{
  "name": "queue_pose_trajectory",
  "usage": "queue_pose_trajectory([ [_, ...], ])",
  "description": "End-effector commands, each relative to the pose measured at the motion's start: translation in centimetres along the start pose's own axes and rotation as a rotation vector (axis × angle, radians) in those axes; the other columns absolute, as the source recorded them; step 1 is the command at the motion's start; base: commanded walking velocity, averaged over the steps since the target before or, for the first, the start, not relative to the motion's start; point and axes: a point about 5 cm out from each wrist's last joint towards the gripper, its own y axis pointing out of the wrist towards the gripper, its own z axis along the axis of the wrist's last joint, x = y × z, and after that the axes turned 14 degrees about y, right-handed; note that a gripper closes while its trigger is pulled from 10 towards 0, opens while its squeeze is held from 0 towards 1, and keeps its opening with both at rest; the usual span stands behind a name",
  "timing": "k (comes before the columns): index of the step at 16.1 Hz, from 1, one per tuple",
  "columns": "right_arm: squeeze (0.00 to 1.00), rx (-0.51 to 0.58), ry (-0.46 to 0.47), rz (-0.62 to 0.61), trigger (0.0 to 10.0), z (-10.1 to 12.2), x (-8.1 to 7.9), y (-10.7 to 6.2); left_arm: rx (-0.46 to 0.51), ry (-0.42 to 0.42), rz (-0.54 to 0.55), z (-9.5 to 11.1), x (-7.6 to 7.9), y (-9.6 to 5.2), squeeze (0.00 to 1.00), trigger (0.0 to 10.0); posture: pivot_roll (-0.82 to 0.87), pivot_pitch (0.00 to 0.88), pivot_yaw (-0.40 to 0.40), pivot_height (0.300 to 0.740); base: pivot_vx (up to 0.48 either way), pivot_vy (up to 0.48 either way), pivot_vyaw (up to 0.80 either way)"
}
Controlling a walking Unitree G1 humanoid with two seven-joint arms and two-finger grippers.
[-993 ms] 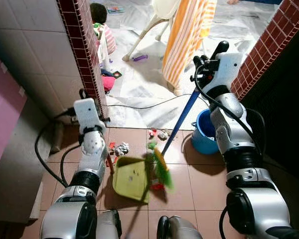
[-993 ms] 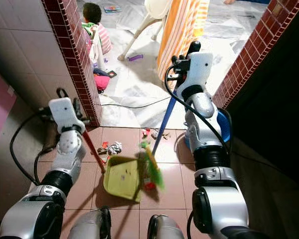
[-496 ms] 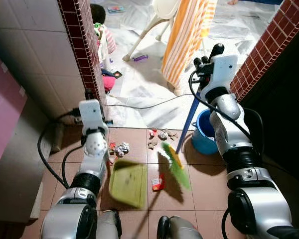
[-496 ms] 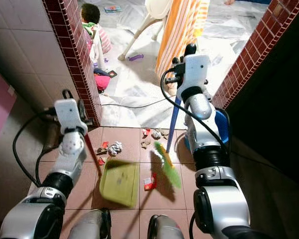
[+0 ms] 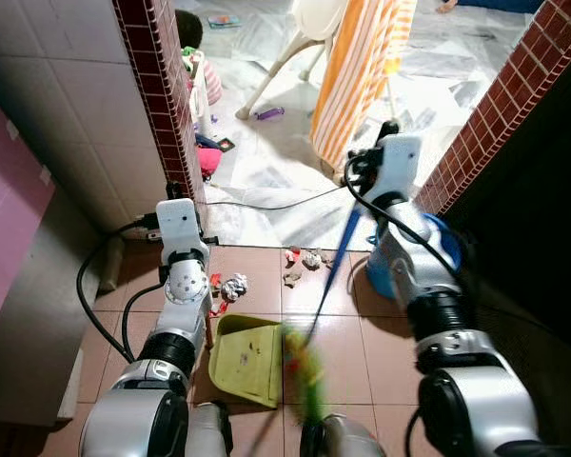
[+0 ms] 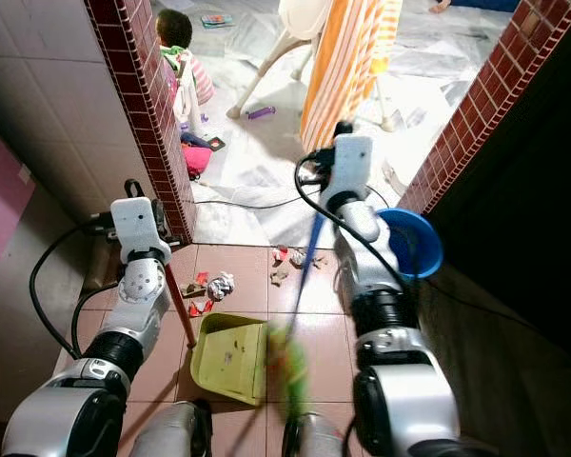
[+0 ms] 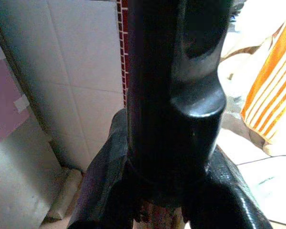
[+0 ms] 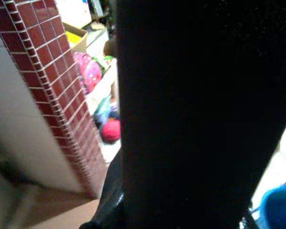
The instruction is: Sweep floor
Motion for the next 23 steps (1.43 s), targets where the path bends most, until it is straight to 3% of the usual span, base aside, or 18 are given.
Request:
queue_pose_trajectory([
  [1, 0.00, 0.027, 0.080, 0.007, 10.0, 1.1, -0.4, 0.5, -0.072, 0.030, -0.029, -1.4, 0.6, -0.7, 0.00, 10.0, -0.01, 0.110, -0.066, 0.740, 0.000, 0.000, 0.00],
  [3, 0.00, 0.096, 0.204, 0.047, 10.0, 2.7, -1.5, 0.8, -0.091, 0.017, -0.019, -1.6, 0.6, -0.8, 0.00, 10.0, -0.01, 0.110, -0.068, 0.740, 0.000, 0.000, 0.00],
  [7, 0.00, 0.208, 0.274, 0.128, 10.0, 6.1, -3.1, 1.0, -0.104, 0.009, -0.010, -1.8, 0.6, -0.8, 0.00, 10.0, -0.01, 0.109, -0.069, 0.740, 0.000, 0.000, 0.00],
  [8, 0.00, 0.228, 0.254, 0.141, 10.0, 6.6, -3.3, 0.9, -0.102, 0.008, 0.001, -1.7, 0.5, -0.7, 0.00, 10.0, -0.01, 0.109, -0.069, 0.740, 0.000, 0.000, 0.00],
  [10, 0.00, 0.281, 0.066, 0.174, 10.0, 7.6, -3.3, 0.6, -0.005, 0.043, -0.018, -0.2, 0.3, -0.1, 0.00, 10.0, -0.02, 0.106, -0.066, 0.740, 0.000, 0.000, 0.00],
  [11, 0.00, 0.271, 0.049, 0.158, 10.0, 7.3, -2.9, 0.6, 0.028, 0.058, -0.011, 0.4, 0.2, 0.2, 0.00, 10.0, -0.02, 0.106, -0.066, 0.740, 0.000, 0.000, 0.00],
  [12, 0.00, 0.261, -0.052, 0.110, 10.0, 6.8, -1.7, 0.4, 0.069, 0.077, -0.018, 1.4, 0.1, 0.5, 0.00, 10.0, -0.02, 0.105, -0.068, 0.740, 0.000, 0.000, 0.00],
  [14, 0.00, 0.233, -0.102, 0.026, 10.0, 5.7, 0.2, -0.1, 0.065, 0.106, -0.043, 1.5, -0.1, 0.8, 0.00, 10.0, -0.01, 0.105, -0.068, 0.740, 0.000, 0.000, 0.00],
  [19, 0.00, 0.207, -0.217, -0.071, 10.0, 4.2, 2.1, -0.8, -0.021, 0.166, -0.050, -0.8, -0.5, -0.1, 0.00, 10.0, -0.01, 0.104, -0.063, 0.740, 0.000, 0.000, 0.00],
  [23, 0.00, 0.125, -0.158, -0.124, 10.0, 2.1, 2.6, -1.1, -0.110, 0.191, -0.072, -2.0, -0.1, -0.4, 0.00, 10.0, -0.01, 0.098, -0.060, 0.740, 0.000, 0.000, 0.00],
])
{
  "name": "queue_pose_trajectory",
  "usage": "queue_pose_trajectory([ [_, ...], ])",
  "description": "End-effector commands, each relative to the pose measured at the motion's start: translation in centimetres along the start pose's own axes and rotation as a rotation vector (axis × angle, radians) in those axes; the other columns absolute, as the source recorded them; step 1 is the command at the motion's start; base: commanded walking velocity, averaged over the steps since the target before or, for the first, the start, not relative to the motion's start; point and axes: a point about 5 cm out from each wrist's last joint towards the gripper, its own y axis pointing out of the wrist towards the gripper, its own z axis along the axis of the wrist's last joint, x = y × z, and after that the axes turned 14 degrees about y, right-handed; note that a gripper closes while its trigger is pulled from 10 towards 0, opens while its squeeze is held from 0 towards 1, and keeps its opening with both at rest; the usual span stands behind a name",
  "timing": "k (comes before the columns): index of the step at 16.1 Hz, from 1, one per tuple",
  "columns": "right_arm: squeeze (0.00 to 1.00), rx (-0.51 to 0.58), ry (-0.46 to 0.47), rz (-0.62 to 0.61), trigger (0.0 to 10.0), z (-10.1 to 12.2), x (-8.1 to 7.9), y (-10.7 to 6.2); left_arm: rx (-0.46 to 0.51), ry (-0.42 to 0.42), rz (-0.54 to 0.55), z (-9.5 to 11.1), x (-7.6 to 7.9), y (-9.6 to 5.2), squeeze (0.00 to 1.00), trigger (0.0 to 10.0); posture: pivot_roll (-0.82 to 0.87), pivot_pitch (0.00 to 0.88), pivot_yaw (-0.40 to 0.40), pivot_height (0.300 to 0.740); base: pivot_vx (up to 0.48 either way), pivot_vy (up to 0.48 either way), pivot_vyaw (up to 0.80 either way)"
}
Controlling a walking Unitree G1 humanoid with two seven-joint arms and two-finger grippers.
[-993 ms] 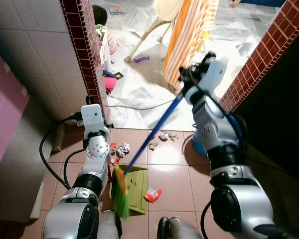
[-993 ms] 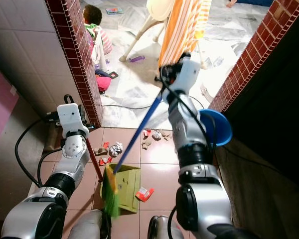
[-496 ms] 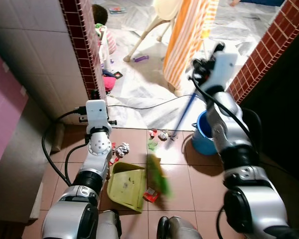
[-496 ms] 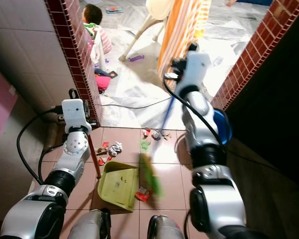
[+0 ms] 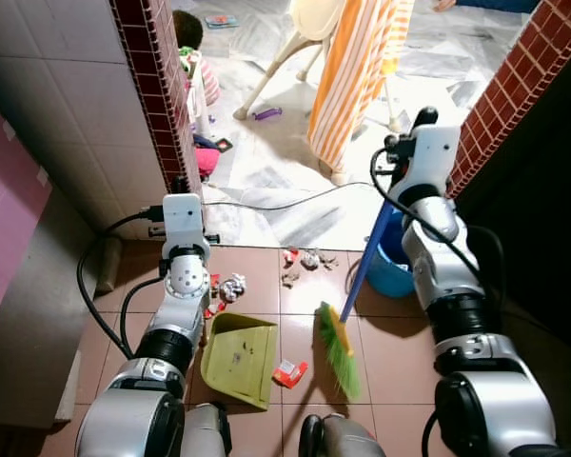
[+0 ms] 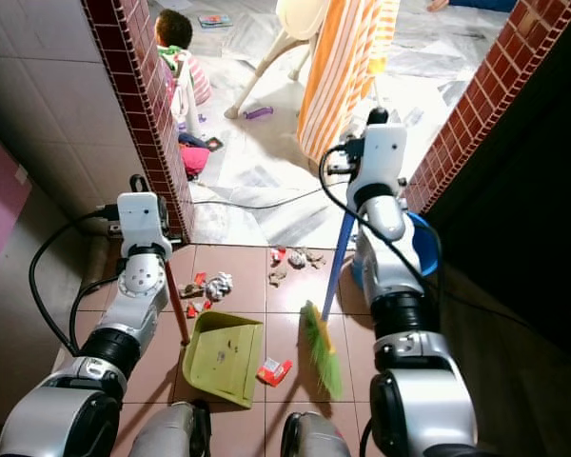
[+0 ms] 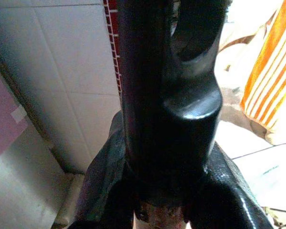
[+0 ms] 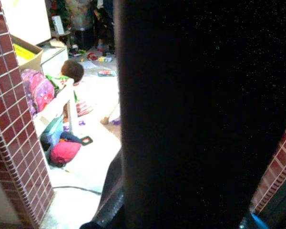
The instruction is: Sweep floor
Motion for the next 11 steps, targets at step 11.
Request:
queue_pose_trajectory([
  [11, 0.00, -0.007, 0.411, 0.044, 10.0, 1.3, -2.0, 0.9, -0.205, 0.010, -0.071, -2.7, 1.7, -1.2, 0.00, 10.0, -0.01, 0.102, -0.059, 0.740, 0.000, 0.000, 0.00],
])
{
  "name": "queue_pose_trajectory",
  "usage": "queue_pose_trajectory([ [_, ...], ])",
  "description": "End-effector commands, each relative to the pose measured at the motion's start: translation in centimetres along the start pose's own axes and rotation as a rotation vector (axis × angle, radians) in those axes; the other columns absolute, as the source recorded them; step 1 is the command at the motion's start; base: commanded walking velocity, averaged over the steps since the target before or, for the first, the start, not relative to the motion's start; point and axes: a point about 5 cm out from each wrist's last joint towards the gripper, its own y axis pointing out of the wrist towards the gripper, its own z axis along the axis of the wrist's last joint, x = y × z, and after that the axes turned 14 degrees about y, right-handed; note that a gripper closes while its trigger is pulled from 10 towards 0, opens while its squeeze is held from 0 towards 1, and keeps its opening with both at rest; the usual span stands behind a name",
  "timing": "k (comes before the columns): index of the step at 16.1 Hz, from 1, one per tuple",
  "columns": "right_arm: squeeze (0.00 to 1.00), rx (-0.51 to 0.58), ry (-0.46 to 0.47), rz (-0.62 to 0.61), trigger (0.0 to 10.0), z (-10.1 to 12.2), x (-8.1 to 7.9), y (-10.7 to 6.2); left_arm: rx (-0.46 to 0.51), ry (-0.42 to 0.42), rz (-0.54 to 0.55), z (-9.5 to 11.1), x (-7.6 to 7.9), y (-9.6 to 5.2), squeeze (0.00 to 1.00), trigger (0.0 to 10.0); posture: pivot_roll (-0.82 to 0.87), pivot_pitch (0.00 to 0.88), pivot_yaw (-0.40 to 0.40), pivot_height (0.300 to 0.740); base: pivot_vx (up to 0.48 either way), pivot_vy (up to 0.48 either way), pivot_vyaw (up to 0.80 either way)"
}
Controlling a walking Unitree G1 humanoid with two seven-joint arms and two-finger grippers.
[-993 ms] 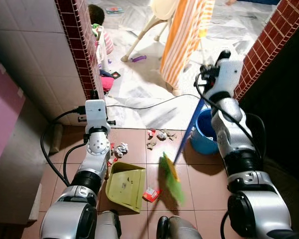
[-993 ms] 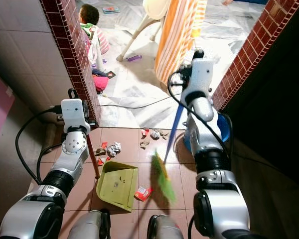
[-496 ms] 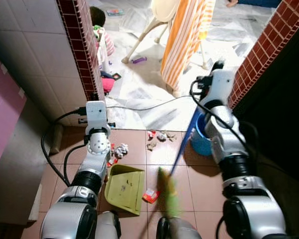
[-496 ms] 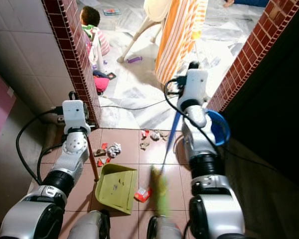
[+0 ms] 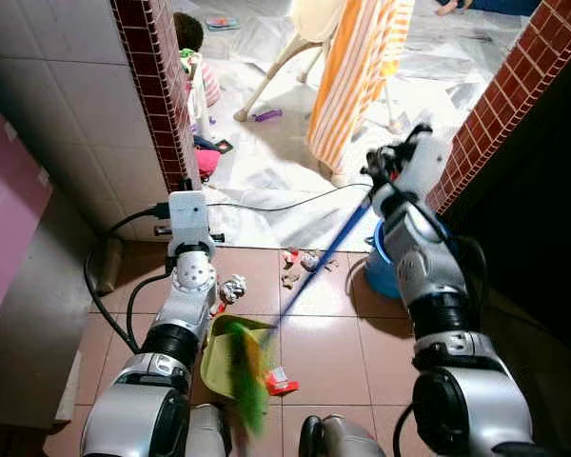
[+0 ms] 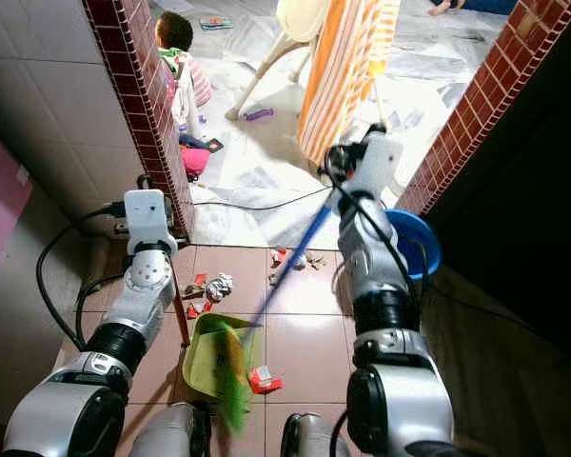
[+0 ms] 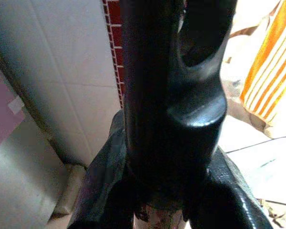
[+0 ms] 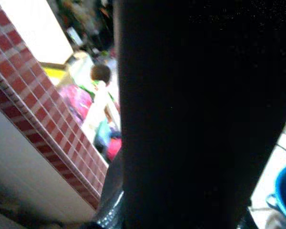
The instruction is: Sweep floor
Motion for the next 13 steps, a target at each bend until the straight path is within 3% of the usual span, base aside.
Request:
queue_pose_trajectory([
  [1, 0.00, 0.065, 0.046, 0.068, 10.0, 1.9, -1.5, 0.5, -0.165, 0.006, -0.037, -3.1, 0.7, -1.1, 0.00, 10.0, -0.01, 0.102, -0.059, 0.740, 0.000, 0.000, 0.00],
  [3, 0.00, 0.108, -0.049, 0.124, 10.0, 2.9, -2.2, 0.5, -0.109, 0.017, 0.003, -2.3, 0.1, -0.8, 0.00, 10.0, -0.01, 0.102, -0.059, 0.740, 0.000, 0.000, 0.00],
  [5, 0.00, 0.137, -0.167, 0.156, 10.0, 3.4, -2.4, 0.4, 0.026, 0.032, 0.101, -0.2, -1.3, -0.2, 0.00, 10.0, -0.02, 0.102, -0.059, 0.740, 0.000, 0.000, 0.00],
  [7, 0.00, 0.126, -0.196, 0.141, 10.0, 3.1, -1.8, 0.2, 0.145, 0.013, 0.177, 1.8, -2.4, 0.2, 0.00, 10.0, -0.01, 0.102, -0.062, 0.740, 0.000, 0.000, 0.00],
  [10, 0.00, 0.123, -0.231, 0.139, 10.0, 2.4, -1.6, -0.2, 0.218, -0.071, 0.272, 3.8, -4.0, 0.6, 0.00, 10.0, -0.01, 0.103, -0.061, 0.740, 0.000, 0.000, 0.00],
  [13, 0.00, 0.135, -0.276, 0.157, 10.0, 2.2, -2.0, -0.3, 0.272, -0.102, 0.296, 5.5, -4.6, 0.8, 0.00, 10.0, -0.01, 0.102, -0.058, 0.740, 0.000, 0.000, 0.00],
])
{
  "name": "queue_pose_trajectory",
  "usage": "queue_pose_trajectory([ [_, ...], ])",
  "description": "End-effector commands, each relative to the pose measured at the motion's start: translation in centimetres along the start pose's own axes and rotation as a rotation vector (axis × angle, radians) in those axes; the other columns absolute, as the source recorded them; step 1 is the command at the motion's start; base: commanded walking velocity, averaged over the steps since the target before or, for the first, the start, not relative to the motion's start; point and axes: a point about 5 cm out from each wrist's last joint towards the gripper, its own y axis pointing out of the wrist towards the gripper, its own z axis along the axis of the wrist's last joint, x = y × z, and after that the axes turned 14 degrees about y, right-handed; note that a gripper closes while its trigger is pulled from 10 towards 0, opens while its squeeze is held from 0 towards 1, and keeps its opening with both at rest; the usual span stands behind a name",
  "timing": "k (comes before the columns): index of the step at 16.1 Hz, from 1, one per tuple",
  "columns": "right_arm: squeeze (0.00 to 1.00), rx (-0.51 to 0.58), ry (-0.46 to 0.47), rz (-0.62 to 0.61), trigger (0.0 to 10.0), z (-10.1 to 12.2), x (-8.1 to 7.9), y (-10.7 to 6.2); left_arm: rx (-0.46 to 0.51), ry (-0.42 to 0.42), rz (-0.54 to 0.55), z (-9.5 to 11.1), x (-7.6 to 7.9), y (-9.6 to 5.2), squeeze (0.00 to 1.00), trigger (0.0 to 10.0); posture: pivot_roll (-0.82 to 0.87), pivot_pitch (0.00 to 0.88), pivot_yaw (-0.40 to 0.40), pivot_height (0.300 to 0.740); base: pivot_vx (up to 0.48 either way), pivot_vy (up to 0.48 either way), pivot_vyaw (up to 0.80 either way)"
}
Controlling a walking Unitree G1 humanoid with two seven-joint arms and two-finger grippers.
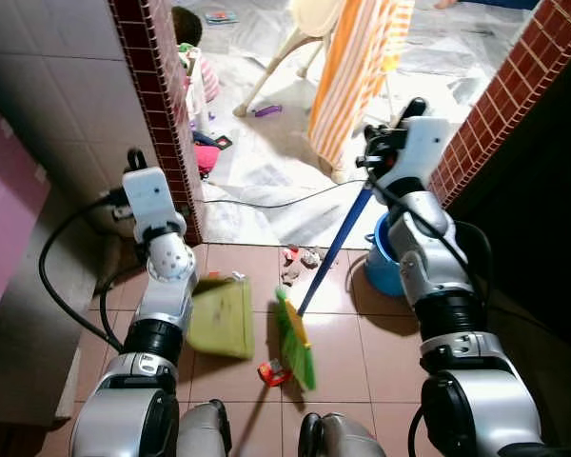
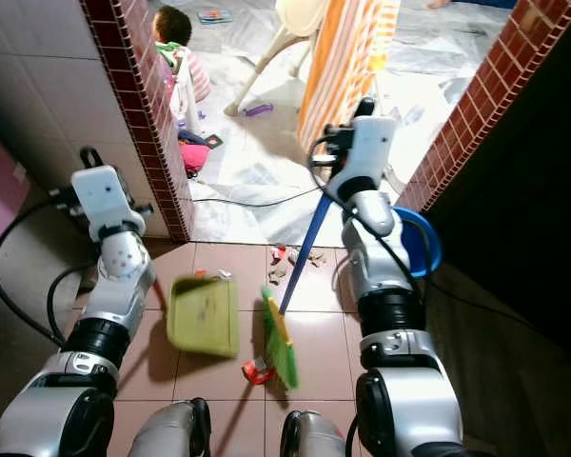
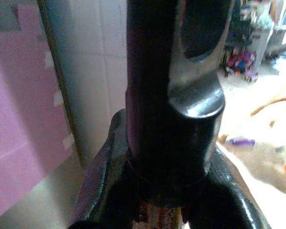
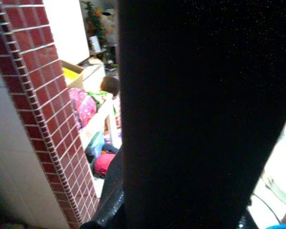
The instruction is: Sweep floor
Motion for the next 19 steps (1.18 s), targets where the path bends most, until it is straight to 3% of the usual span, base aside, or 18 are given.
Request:
queue_pose_trajectory([
  [1, 0.00, 0.064, -0.029, 0.008, 10.0, 1.3, -0.1, 0.1, 0.096, -0.005, -0.016, 2.2, 0.1, 0.7, 0.00, 10.0, -0.01, 0.101, -0.057, 0.740, 0.000, 0.000, 0.00],
  [3, 0.00, 0.064, -0.058, -0.005, 10.0, 1.4, 0.2, 0.0, 0.071, 0.044, -0.092, 1.7, 0.3, 0.3, 0.00, 10.0, -0.01, 0.102, -0.056, 0.740, 0.000, 0.000, 0.00],
  [6, 0.00, 0.044, -0.102, -0.052, 10.0, 1.0, 1.1, -0.2, -0.023, 0.129, -0.173, -1.0, 0.1, -1.0, 0.00, 10.0, 0.00, 0.103, -0.054, 0.740, 0.000, 0.000, 0.00],
  [9, 0.00, 0.009, -0.136, -0.060, 10.0, 0.8, 1.6, -0.1, -0.047, 0.111, -0.299, -1.6, 0.4, -1.9, 0.00, 10.0, 0.00, 0.105, -0.054, 0.740, 0.000, 0.000, 0.00],
  [11, 0.00, -0.015, -0.140, -0.075, 10.0, 0.6, 2.0, 0.0, -0.040, 0.093, -0.434, -1.4, 1.4, -2.7, 0.00, 10.0, 0.00, 0.106, -0.056, 0.740, 0.000, 0.000, 0.00],
  [12, 0.00, -0.051, -0.145, -0.081, 10.0, 0.0, 2.0, 0.0, -0.088, 0.103, -0.512, -2.1, 2.5, -3.5, 0.00, 10.0, 0.00, 0.107, -0.057, 0.740, 0.000, 0.000, 0.00],
  [15, 0.00, -0.120, -0.134, -0.083, 10.0, -1.0, 2.0, -0.1, -0.173, 0.110, -0.533, -3.0, 3.6, -4.0, 0.00, 10.0, 0.00, 0.110, -0.059, 0.740, 0.000, 0.000, 0.00],
  [19, 0.00, -0.271, -0.028, -0.118, 10.0, -2.9, 2.2, -0.1, -0.287, 0.086, -0.575, -3.9, 5.9, -5.0, 0.00, 10.0, -0.01, 0.113, -0.056, 0.740, 0.000, 0.000, 0.00],
])
